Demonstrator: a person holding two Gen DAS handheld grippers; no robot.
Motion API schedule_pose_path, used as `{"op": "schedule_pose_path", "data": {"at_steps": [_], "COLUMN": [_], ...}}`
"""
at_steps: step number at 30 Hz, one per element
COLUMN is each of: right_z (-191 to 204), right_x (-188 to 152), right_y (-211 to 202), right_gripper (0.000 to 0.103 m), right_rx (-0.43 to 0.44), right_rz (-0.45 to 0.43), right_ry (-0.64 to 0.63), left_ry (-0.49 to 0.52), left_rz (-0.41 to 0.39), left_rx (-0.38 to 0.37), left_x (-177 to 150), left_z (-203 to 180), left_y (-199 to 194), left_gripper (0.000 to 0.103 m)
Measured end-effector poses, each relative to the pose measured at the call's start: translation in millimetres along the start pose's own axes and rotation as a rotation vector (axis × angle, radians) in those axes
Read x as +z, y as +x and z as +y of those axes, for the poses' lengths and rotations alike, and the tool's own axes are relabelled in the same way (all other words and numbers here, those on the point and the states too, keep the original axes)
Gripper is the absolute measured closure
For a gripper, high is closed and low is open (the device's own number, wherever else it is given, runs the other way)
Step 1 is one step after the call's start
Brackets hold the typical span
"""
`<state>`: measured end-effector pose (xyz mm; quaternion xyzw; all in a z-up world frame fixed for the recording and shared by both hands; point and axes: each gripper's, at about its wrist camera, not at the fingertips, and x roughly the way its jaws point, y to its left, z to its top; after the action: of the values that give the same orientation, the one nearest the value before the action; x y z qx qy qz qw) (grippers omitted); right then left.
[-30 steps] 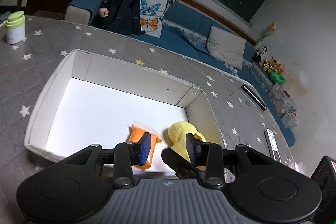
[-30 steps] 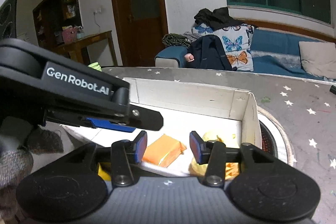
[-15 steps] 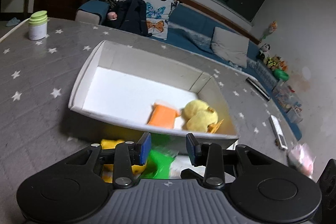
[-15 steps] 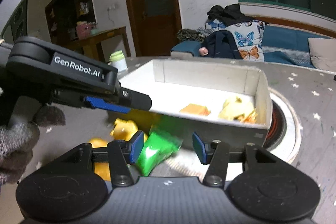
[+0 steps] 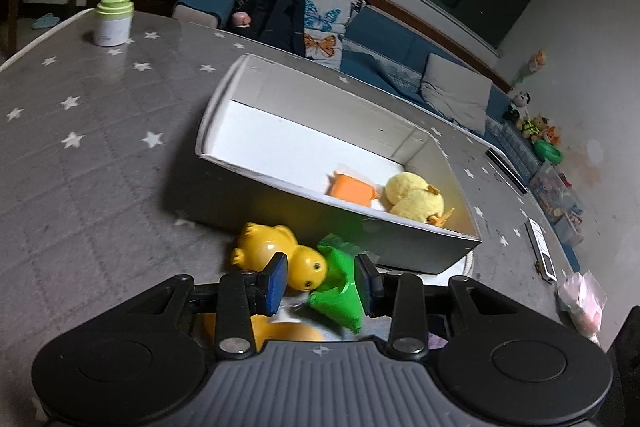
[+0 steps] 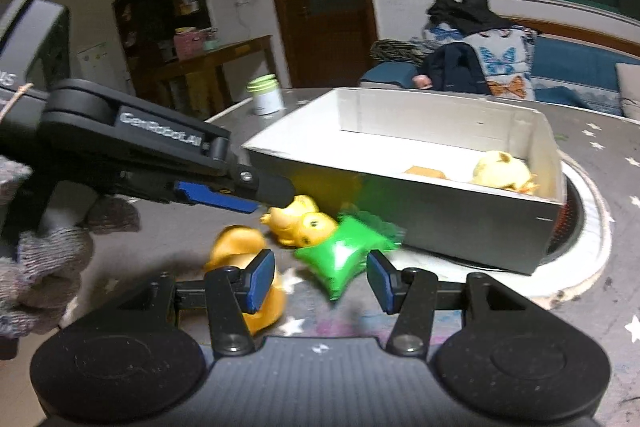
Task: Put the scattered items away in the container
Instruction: 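Move the left tool back to the large yellow duck toy and grasp it, then lift the yellow duck toy with the left tool over the box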
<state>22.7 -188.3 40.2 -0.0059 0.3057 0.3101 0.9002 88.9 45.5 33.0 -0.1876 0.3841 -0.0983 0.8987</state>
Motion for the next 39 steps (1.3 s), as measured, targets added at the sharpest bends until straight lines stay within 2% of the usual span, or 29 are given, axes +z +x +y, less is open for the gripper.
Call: {"op": "schedule_pose_path", "data": {"at_steps": [10,23,29,39], "right_z": [30.9,39.4,41.6,40.4], "right_x": [-6.4,-12.5,-14.6,-17.9], "right_y": [22.7,41.7,46.1,50.9], "right_gripper": [0.051,0.052,0.056,0.059], "right_rx": [0.067,0.08,0.077,0.064], "right_rz": [0.06,0.111,0.118,0.122], "right_ry": [-0.138,-0.168,-0.165,-0.167], "left_ry": [-0.08,-0.108,-0.113,-0.025], "left_rz": [-0.001,0.012,0.012,0.04], "left_rx": [0.017,0.043,0.042,0.041], "left_x": [-11.7,-16.1,-20.9,-22.3], "left_z": [25.8,37.6,41.0,35.6], "left_y": [-8.5,-3.8,-3.4,2.2], "left_gripper": [0.064,0.062,0.061,0.058]}}
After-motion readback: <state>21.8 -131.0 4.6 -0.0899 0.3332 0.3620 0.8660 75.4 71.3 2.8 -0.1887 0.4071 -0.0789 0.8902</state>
